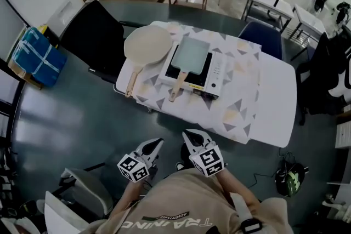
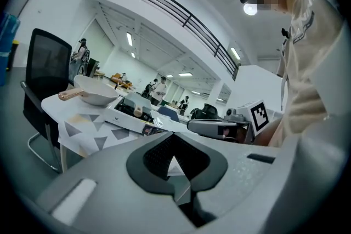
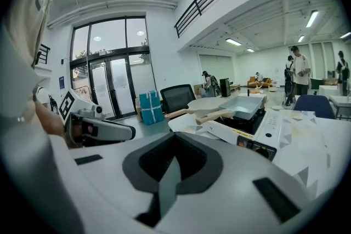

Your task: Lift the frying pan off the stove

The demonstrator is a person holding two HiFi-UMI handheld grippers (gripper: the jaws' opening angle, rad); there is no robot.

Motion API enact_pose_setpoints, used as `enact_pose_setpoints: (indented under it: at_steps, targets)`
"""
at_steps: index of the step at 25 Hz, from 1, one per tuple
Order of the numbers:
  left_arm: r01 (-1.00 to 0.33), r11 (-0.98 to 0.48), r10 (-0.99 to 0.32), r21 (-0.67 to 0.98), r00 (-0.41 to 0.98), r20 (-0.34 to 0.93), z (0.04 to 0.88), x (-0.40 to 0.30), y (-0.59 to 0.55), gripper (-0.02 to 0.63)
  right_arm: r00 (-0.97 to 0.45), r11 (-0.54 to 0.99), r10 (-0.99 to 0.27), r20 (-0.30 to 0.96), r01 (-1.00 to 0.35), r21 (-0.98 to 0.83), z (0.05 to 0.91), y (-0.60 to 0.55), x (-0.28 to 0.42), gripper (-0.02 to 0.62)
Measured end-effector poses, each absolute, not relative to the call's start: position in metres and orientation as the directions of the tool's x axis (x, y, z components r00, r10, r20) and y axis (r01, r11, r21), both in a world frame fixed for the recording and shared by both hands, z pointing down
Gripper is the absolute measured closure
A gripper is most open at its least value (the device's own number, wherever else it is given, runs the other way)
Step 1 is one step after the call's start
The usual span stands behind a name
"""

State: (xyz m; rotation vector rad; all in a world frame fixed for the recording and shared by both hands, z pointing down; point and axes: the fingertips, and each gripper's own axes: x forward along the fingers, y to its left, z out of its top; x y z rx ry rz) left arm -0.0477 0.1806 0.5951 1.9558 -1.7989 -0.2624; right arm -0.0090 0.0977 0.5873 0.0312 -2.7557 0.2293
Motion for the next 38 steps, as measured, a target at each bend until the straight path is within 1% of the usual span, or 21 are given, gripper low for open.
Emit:
enact_pose_setpoints:
  at_steps: [5,9,12,21,24,29,34,38]
  targets:
    - [-0.882,0.010,-0.974,0.471,0.099,0.206,0.594,-0.087,0.158,0.606,-0.941,0.984,0.046,0.334,-0.015,-0.176,0.584,0.069,-0.061,0.599]
    - [-0.894,-0.001,-0.967,0.448,0.116,0.228,0.586,-0.114,0.122,0.606,-0.954,0.983,0.038,0.298,-0.018,-0.184,0.575,0.030,-0.096,0.598]
    - [-0.906,-0.014,-0.962,0.422,0.127,0.242,0.583,-0.134,0.093,0.606,-0.953,0.990,0.043,0.301,0.001,-0.139,0.576,0.008,-0.113,0.599]
    - [-0.909,-0.055,-0.950,0.414,0.175,0.257,0.576,-0.157,0.030,0.606,-0.945,0.984,0.063,0.320,0.005,-0.178,0.588,-0.032,-0.128,0.598]
    - [-0.910,-0.092,-0.938,0.405,0.216,0.272,0.576,-0.157,0.023,0.606,-0.947,0.984,0.054,0.318,-0.004,-0.177,0.584,-0.038,-0.128,0.598]
    - [-0.906,-0.166,-0.911,0.388,0.292,0.291,0.575,-0.173,0.006,0.606,-0.939,0.992,-0.005,0.345,-0.048,-0.114,0.589,-0.051,-0.121,0.598]
    - [-0.893,-0.279,-0.869,0.354,0.391,0.302,0.577,-0.183,-0.019,0.606,-0.929,0.979,-0.112,0.352,-0.163,-0.120,0.590,-0.071,-0.116,0.599]
    - [-0.875,-0.300,-0.857,0.380,0.422,0.295,0.579,-0.194,-0.035,0.606,-0.916,0.958,-0.207,0.342,-0.261,-0.118,0.578,-0.081,-0.119,0.598]
